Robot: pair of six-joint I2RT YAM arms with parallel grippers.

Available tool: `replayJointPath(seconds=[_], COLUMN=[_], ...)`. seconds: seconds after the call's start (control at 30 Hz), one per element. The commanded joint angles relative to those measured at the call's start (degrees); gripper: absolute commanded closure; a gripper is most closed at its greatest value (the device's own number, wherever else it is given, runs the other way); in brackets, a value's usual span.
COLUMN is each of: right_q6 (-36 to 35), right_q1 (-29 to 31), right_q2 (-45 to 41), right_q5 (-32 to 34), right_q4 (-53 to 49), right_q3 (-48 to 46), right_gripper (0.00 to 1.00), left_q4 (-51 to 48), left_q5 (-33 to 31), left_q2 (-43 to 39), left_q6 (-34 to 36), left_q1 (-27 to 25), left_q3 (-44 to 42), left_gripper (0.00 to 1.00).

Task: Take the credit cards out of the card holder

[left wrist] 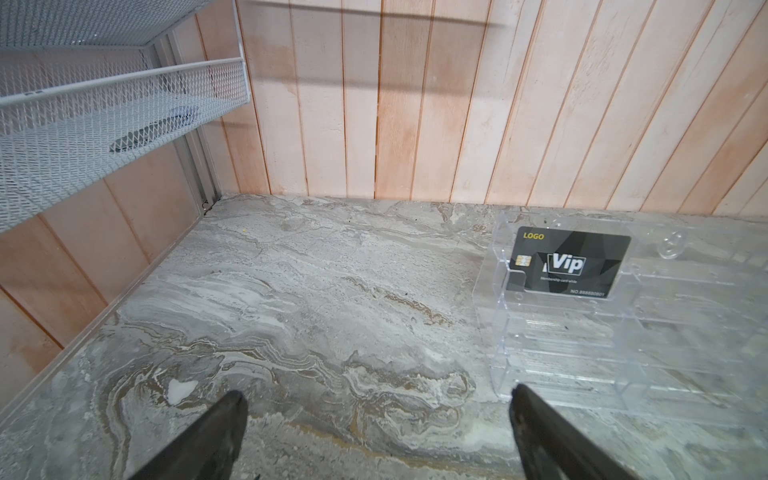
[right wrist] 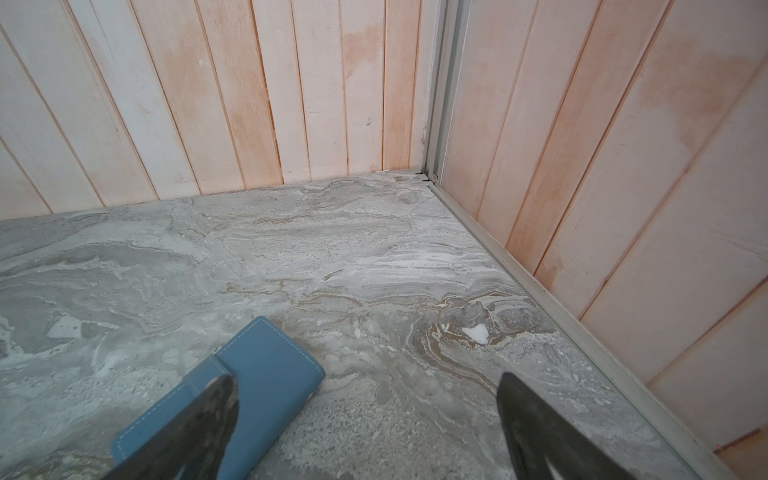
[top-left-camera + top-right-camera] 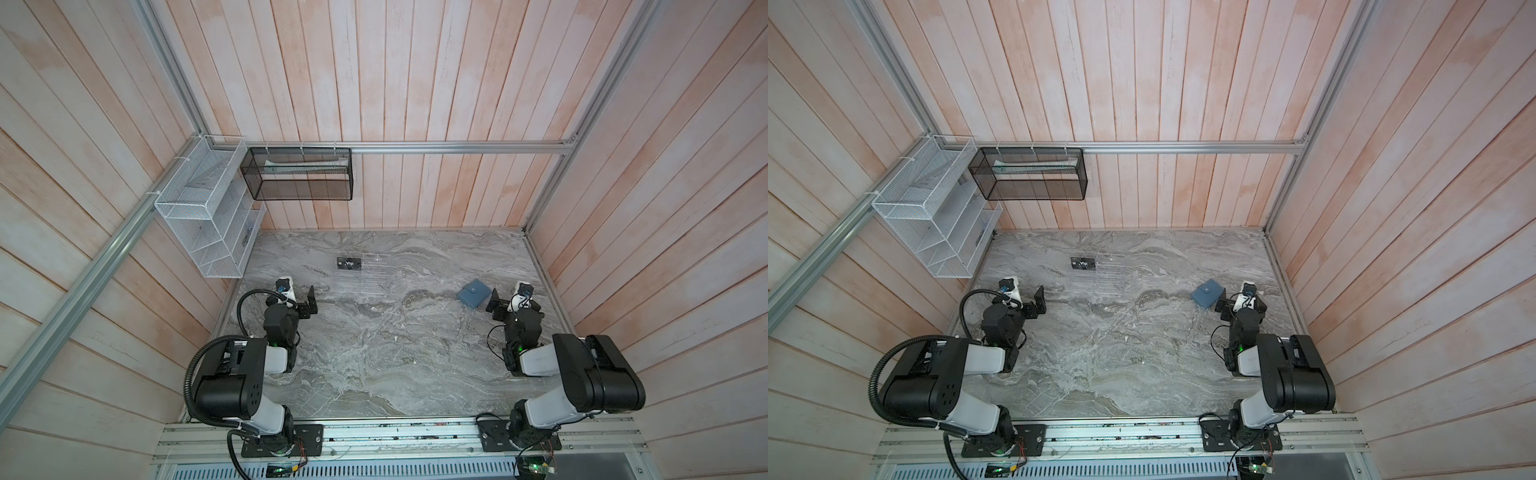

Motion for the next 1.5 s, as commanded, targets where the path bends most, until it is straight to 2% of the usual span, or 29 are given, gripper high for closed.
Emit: replayJointPath(seconds=[0.0,0.2,0.27,0.33,0.53,0.63,0.73,0.83,0.87,0.97,1.03,1.27,1.37,1.47], right_q6=[-0.3,-0.3,-0.5,-0.9,-1.4,0.6,7.1,12.7,13.2,14.9,17.6,24.9,28.6,29.8], right_q1=[-0.3,-0.3,-0.3,0.0,3.0,4.5,4.5,4.4,4.3,3.5,1.5,-3.9,-5.5,-6.8], right_q2=[-0.6,-0.7,-0.8,-2.0,-8.3,-11.4,-14.5,-15.9,-16.1,-16.1,-15.1,-5.7,-0.5,4.2], right_q5=[-0.5,-0.5,-0.5,-0.1,4.3,7.9,10.6,15.0,14.5,10.2,2.7,-15.2,-21.9,-28.1], right_q4=[-0.3,-0.4,-0.2,0.4,-13.7,-21.1,-29.6,-36.7,-40.1,-48.2,-51.3,-55.9,-56.1,-56.0], right_q3=[1.0,1.0,0.8,0.8,5.0,7.5,10.5,13.5,15.2,19.4,21.3,29.4,31.6,33.5], right_gripper=[0.02,0.02,0.02,0.02,0.02,0.02,0.02,0.02,0.02,0.02,0.02,0.02,0.02,0.02], left_q4=[1.6,1.9,1.2,-9.8,-21.6,-31.0,-40.2,-44.1,-45.0,-46.5,-45.6,-43.8,-42.0,-40.6], left_q5=[0.2,-0.3,-2.3,-4.2,-16.1,-24.4,-28.4,-28.6,-25.4,-17.4,-14.3,-10.2,-8.0,-4.9], left_q2=[0.4,0.2,-0.3,-4.0,-11.0,-13.1,-15.1,-18.3,-19.3,-21.3,-21.0,-10.8,-7.2,-4.3], left_q6=[0.5,0.7,0.7,1.4,1.4,-2.5,-9.9,-14.2,-15.5,-20.0,-21.1,-20.0,-21.3,-23.6], left_q1=[0.3,-0.1,-0.6,-1.8,-8.0,-11.8,-15.2,-19.6,-20.5,-23.0,-25.9,-38.9,-41.6,-42.0], left_q3=[-0.4,-0.6,0.1,4.0,7.5,11.2,15.2,16.8,17.2,19.0,20.4,29.8,31.8,33.4], left_gripper=[0.00,0.00,0.00,0.00,0.00,0.00,0.00,0.00,0.00,0.00,0.00,0.00,0.00,0.00])
